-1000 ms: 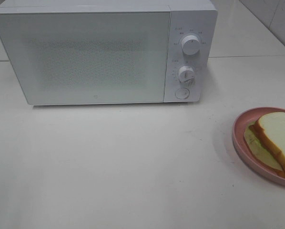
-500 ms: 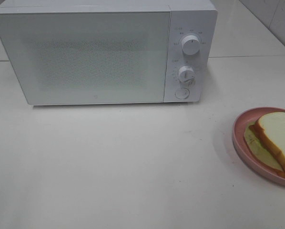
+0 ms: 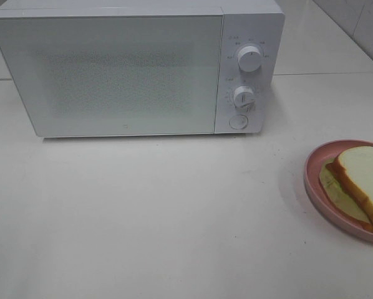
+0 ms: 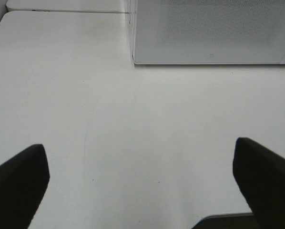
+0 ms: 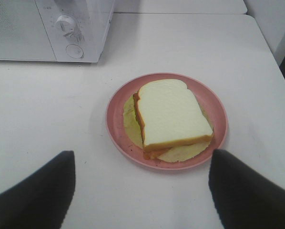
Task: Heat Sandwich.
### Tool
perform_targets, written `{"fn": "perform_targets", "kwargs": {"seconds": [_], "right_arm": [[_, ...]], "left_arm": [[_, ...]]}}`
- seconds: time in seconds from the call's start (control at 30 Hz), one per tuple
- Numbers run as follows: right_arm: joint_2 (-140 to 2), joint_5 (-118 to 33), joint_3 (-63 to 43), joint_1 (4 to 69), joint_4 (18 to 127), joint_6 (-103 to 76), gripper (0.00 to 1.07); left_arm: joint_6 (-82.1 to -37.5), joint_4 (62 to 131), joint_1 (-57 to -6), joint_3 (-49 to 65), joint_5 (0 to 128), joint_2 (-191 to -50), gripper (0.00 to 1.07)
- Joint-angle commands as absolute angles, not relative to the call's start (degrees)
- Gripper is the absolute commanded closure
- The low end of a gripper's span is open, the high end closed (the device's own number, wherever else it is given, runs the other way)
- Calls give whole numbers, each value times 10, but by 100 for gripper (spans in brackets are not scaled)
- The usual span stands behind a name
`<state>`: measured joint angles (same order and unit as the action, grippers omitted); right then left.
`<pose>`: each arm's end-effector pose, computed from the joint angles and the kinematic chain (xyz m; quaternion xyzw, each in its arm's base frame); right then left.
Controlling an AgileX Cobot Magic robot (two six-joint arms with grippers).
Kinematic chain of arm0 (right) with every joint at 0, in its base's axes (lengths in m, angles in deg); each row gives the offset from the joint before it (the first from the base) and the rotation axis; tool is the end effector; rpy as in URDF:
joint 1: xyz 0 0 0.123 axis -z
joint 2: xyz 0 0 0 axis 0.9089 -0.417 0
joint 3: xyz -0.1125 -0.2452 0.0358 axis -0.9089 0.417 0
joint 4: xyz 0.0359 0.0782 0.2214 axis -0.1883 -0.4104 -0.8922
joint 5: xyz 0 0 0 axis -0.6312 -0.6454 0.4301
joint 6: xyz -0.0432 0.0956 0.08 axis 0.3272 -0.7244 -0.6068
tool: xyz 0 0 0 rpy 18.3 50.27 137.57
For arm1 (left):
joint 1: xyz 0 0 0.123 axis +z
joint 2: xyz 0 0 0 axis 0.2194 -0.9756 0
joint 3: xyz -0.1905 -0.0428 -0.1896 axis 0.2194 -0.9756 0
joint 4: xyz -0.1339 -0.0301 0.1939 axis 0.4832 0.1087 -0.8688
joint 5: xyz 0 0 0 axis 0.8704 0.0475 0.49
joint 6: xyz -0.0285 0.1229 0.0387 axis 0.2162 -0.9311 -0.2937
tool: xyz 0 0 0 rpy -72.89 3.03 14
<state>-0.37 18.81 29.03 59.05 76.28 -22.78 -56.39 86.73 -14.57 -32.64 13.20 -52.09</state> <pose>0.0351 -0.0040 0.2576 -0.0117 0.8383 0.0170 0.5448 0.0280 -0.0111 0.2557 0.0197 0.8510 -0.0508 0.5223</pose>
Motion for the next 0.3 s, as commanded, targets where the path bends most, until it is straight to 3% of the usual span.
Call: {"fn": "perform_targets", "kwargs": {"seconds": [0.03, 0.3], "right_arm": [[9, 180, 289, 592, 763, -225, 34], [9, 180, 289, 592, 763, -225, 34]], "left_arm": [[-560, 867, -143, -328, 134, -511, 9], [-560, 867, -143, -328, 134, -511, 9]]}}
